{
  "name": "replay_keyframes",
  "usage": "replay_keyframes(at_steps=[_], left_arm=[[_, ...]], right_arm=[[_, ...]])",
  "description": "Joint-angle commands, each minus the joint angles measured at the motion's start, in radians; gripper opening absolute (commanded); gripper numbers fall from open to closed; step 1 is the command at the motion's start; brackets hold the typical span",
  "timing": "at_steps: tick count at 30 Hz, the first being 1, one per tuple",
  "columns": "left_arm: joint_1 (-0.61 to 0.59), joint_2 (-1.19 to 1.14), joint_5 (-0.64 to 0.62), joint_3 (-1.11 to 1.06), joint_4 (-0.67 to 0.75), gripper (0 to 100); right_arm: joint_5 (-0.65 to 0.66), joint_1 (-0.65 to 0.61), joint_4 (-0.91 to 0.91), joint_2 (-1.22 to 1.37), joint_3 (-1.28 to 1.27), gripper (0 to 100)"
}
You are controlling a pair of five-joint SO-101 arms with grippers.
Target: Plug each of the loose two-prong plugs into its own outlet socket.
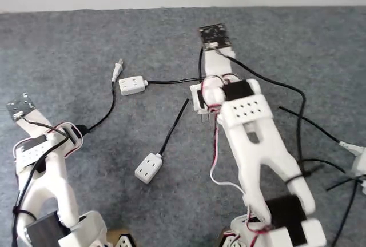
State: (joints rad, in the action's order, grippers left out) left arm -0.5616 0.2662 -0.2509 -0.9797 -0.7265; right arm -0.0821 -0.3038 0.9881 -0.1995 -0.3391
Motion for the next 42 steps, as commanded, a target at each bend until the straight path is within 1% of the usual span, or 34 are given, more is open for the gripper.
replay_keyframes(at_steps=[1,3,8,11,13,15,18,19,23,25,26,29,31,34,39,42], left_arm=[[0.058,0.021,0.100,0.038,-0.041,32],[0.094,0.043,0.199,0.025,-0.072,32],[0.218,0.132,0.391,-0.048,-0.120,32],[0.305,0.157,0.473,-0.077,-0.143,32],[0.333,0.140,0.494,-0.077,-0.155,32],[0.336,0.112,0.496,-0.054,-0.161,27],[0.341,0.049,0.499,-0.010,-0.175,16],[0.342,0.028,0.499,0.004,-0.178,14],[0.391,-0.032,0.491,0.038,-0.250,13],[0.465,-0.044,0.477,0.035,-0.325,13],[0.509,-0.043,0.451,0.019,-0.350,13],[0.626,-0.012,0.342,-0.031,-0.334,13],[0.663,0.025,0.264,-0.044,-0.308,13],[0.735,0.074,0.195,-0.045,-0.311,13],[0.931,0.101,0.173,-0.045,-0.371,13],[1.010,0.107,0.173,-0.045,-0.370,13]], right_arm=[[-0.046,0.030,-0.045,-0.136,-0.044,0.9],[-0.051,0.027,-0.042,-0.188,-0.091,0.9],[-0.038,0.018,-0.024,-0.308,-0.210,0.9],[0.000,0.019,0.015,-0.338,-0.252,0.9],[0.003,0.030,0.018,-0.338,-0.279,0.9],[0.005,0.050,0.005,-0.338,-0.308,0.9],[0.028,0.074,-0.024,-0.338,-0.338,0.9],[0.028,0.084,-0.038,-0.338,-0.347,0.9],[0.031,0.097,-0.117,-0.338,-0.393,0.9],[0.032,0.099,-0.166,-0.338,-0.420,0.9],[0.034,0.101,-0.193,-0.338,-0.434,0.9],[0.066,0.102,-0.254,-0.338,-0.473,0.9],[0.072,0.102,-0.265,-0.338,-0.477,0.9],[0.074,0.102,-0.265,-0.338,-0.477,0.9],[0.074,0.104,-0.266,-0.338,-0.477,0.9],[0.074,0.104,-0.268,-0.338,-0.477,0.9]])
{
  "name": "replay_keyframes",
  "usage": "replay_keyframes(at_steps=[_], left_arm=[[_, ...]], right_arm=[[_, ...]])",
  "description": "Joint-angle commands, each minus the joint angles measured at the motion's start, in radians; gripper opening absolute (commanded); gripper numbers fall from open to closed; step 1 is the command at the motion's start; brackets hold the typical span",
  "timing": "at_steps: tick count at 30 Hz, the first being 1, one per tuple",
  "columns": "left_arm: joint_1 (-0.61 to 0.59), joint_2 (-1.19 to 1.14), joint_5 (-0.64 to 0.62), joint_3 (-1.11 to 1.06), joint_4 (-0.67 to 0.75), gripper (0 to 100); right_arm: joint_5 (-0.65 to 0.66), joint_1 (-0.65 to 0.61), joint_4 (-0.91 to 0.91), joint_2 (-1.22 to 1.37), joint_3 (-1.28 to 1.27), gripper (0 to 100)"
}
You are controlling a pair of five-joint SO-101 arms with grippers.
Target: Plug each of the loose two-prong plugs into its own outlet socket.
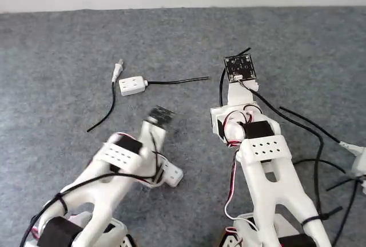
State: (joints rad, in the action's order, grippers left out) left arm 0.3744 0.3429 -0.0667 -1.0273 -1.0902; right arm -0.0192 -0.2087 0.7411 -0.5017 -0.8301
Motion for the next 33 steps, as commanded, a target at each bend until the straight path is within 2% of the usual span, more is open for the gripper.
replay_keyframes(at_steps=[1,4,10,19,23,28,33], left_arm=[[0.083,0.031,-0.011,0.004,-0.005,13],[0.054,0.031,-0.011,0.007,0.002,13],[-0.141,0.025,-0.051,0.001,0.038,13],[-0.331,0.023,-0.106,-0.041,0.109,13],[-0.362,0.023,-0.213,-0.025,0.161,13],[-0.362,0.014,-0.261,0.028,0.183,13],[-0.364,-0.175,-0.279,0.148,0.203,9]], right_arm=[[0.011,0.008,-0.021,-0.036,0.014,0.9],[0.011,0.008,-0.021,-0.036,0.014,0.9],[0.011,-0.001,-0.021,-0.036,0.011,0.9],[0.011,-0.001,-0.021,-0.036,0.011,0.9],[0.011,-0.001,-0.021,-0.036,0.011,0.9],[0.011,-0.001,-0.021,-0.036,0.011,0.9],[0.012,-0.001,-0.016,-0.036,0.011,0.9]])
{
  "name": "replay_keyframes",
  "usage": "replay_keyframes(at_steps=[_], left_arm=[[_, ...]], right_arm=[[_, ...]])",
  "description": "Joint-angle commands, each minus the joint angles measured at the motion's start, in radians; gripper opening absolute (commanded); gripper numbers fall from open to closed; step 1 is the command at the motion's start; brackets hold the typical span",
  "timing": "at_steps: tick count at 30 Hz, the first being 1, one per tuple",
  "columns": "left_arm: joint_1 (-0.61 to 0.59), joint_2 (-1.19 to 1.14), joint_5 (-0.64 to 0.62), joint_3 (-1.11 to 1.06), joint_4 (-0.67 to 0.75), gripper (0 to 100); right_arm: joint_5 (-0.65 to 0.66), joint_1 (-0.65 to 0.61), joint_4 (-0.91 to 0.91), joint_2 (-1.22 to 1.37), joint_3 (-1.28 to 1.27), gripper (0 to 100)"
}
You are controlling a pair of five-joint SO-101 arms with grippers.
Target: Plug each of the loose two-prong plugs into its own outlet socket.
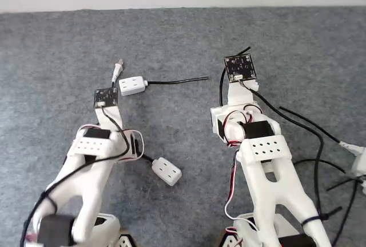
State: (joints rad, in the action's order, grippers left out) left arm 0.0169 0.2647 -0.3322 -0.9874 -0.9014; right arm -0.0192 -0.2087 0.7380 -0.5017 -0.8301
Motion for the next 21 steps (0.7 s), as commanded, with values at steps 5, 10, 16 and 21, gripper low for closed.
replay_keyframes(at_steps=[5,10,16,21], left_arm=[[0.003,-0.304,0.017,0.329,-0.058,3],[0.034,-0.365,0.018,0.412,-0.074,2],[0.132,-0.365,0.017,0.429,-0.071,2],[0.104,-0.301,0.017,0.420,-0.078,2]], right_arm=[[0.012,-0.001,-0.013,-0.036,0.011,0.9],[0.012,-0.001,-0.016,-0.036,0.011,0.9],[0.014,-0.001,-0.018,-0.036,0.012,0.9],[0.040,-0.001,-0.019,-0.036,0.012,0.9]])
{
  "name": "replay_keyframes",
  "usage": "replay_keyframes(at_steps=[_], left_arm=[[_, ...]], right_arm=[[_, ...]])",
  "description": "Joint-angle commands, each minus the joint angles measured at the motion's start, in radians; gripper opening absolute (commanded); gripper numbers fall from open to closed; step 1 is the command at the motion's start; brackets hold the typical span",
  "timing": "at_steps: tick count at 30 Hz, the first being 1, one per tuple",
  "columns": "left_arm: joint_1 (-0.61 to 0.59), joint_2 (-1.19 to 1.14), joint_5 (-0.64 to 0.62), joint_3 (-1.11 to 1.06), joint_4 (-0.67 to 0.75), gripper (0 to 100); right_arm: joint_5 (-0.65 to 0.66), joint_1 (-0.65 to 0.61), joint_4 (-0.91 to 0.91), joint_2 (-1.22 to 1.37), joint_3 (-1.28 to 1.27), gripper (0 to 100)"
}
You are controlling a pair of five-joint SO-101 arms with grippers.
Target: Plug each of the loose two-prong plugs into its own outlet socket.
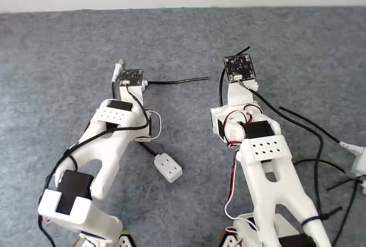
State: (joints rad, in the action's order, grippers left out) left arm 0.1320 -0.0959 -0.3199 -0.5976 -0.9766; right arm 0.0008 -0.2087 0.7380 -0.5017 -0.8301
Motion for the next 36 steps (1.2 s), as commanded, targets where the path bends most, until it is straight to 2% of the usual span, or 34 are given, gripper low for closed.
replay_keyframes(at_steps=[1,6,10,15,22,26,31,36], left_arm=[[-0.034,0.103,0.005,0.016,-0.003,2],[-0.091,0.305,0.005,-0.108,0.006,2],[-0.098,0.336,0.002,-0.229,0.080,2],[-0.100,0.336,-0.107,-0.280,0.087,2],[-0.133,0.239,-0.126,-0.223,0.091,2],[-0.140,0.054,-0.127,-0.084,0.037,2],[-0.146,-0.068,-0.169,0.064,-0.017,2],[-0.094,-0.080,-0.170,0.107,-0.011,2]], right_arm=[[0.020,-0.001,-0.019,-0.036,0.012,0.9],[0.020,-0.002,-0.019,-0.036,0.014,0.9],[0.020,-0.002,-0.019,-0.036,0.014,0.9],[0.020,-0.002,-0.019,-0.036,0.014,0.9],[0.020,-0.002,-0.019,-0.036,0.014,0.9],[0.020,-0.002,-0.019,-0.038,0.014,0.9],[0.020,-0.002,-0.019,-0.038,0.014,0.9],[0.020,-0.002,-0.019,-0.036,0.014,0.9]])
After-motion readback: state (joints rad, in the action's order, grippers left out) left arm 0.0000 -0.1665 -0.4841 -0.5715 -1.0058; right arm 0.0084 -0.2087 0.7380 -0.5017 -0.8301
